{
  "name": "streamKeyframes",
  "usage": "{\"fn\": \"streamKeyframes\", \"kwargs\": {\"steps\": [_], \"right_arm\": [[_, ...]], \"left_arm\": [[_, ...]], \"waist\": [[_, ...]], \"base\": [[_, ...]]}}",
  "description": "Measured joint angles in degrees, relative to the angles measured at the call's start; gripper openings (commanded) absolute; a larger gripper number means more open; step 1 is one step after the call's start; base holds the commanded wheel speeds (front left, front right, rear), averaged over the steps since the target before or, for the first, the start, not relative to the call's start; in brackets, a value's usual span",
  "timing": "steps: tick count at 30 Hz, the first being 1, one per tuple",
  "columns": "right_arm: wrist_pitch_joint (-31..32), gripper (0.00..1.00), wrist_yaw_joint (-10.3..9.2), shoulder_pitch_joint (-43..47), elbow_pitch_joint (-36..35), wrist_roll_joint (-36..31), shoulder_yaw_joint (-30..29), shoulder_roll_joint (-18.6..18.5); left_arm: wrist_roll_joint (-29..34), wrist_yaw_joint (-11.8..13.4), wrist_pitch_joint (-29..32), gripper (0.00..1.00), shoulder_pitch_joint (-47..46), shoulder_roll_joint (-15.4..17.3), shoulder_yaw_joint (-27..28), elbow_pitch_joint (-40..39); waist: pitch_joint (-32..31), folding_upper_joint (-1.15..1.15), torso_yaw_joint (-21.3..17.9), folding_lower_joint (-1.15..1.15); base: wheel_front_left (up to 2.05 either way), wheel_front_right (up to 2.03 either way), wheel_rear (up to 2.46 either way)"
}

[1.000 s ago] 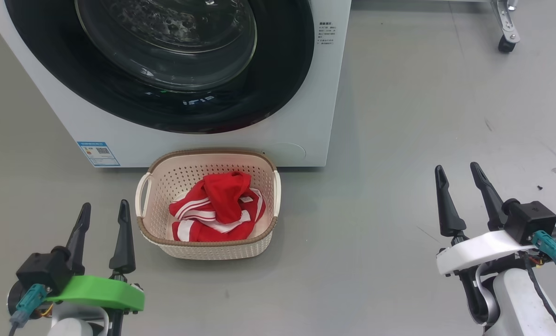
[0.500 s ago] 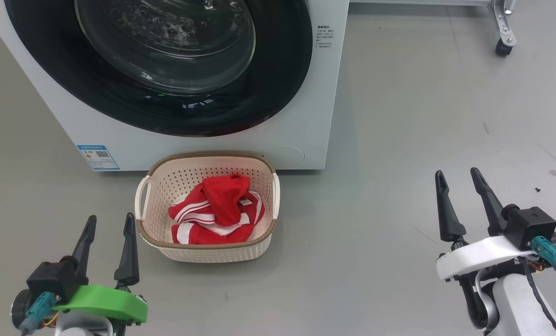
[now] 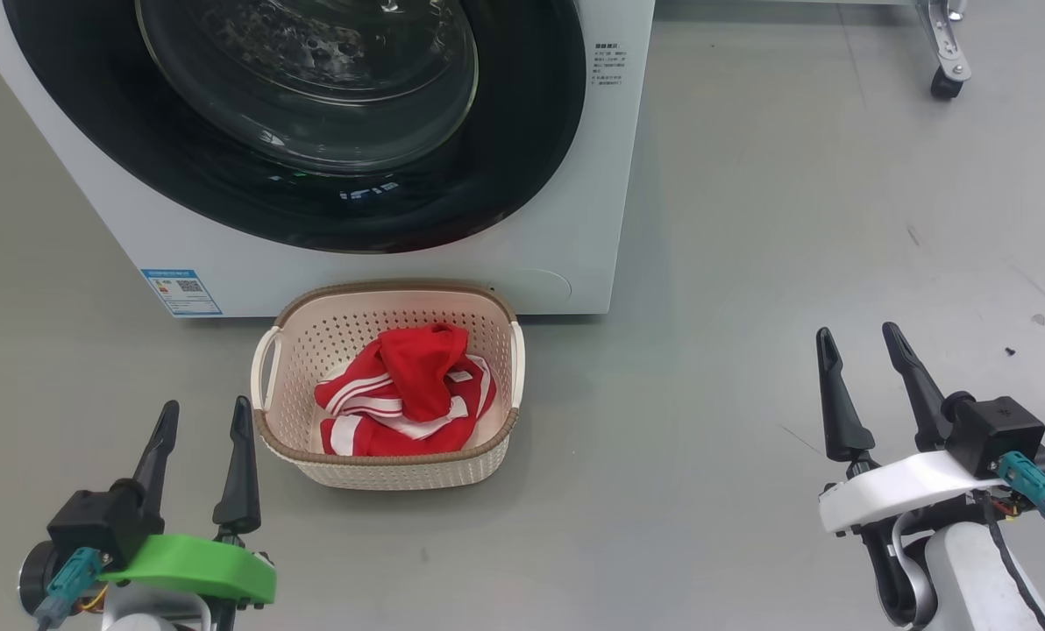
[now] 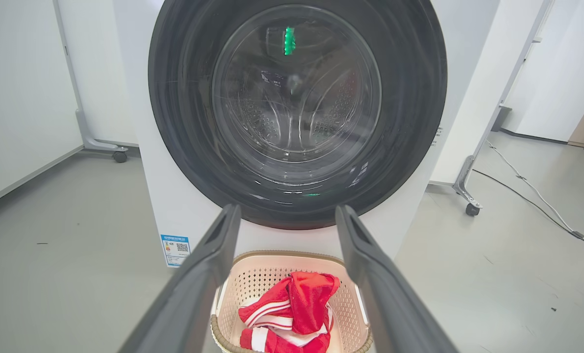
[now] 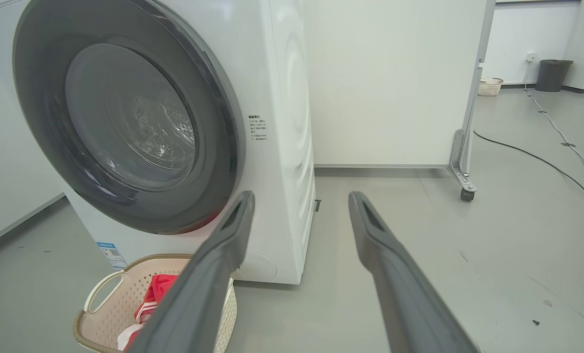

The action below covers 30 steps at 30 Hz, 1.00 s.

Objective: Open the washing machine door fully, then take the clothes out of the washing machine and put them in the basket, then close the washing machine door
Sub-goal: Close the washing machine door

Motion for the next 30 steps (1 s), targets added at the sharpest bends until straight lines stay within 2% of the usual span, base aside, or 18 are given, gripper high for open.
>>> {"fn": "streamKeyframes", "kwargs": {"steps": [30], "right_arm": [[0.0, 1.00, 1.01, 0.0, -0.2, -0.5, -1.3, 1.0]], "left_arm": [[-0.8, 0.0, 0.0, 1.00, 0.0, -0.7, 0.8, -0.1]], "waist": [[0.7, 0.00, -0.3, 0.00]], "base": [[0.00, 0.00, 0.00]]}}
